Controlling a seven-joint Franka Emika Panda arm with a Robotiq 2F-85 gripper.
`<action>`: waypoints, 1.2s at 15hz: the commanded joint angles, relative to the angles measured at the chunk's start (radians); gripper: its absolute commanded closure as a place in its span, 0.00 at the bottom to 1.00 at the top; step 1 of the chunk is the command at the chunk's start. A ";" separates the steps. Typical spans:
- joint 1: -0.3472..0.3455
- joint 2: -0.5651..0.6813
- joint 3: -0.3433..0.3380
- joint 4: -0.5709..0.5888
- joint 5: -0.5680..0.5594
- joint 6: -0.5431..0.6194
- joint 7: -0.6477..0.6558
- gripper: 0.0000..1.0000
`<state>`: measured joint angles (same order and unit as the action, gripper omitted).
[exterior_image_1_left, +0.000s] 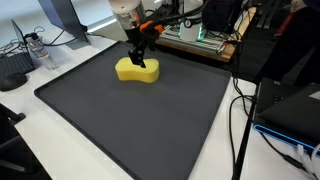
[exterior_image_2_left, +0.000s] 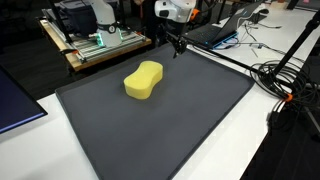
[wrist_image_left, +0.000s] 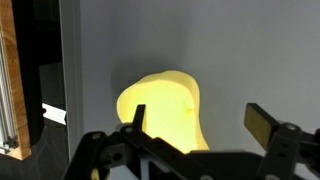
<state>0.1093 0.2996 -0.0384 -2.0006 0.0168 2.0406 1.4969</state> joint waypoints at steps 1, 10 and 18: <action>0.022 0.076 -0.010 0.086 -0.042 -0.051 0.146 0.00; 0.031 0.204 -0.032 0.207 -0.082 -0.118 0.352 0.00; 0.009 0.254 -0.084 0.272 -0.084 -0.147 0.441 0.00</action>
<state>0.1254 0.5268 -0.1083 -1.7742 -0.0452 1.9239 1.8912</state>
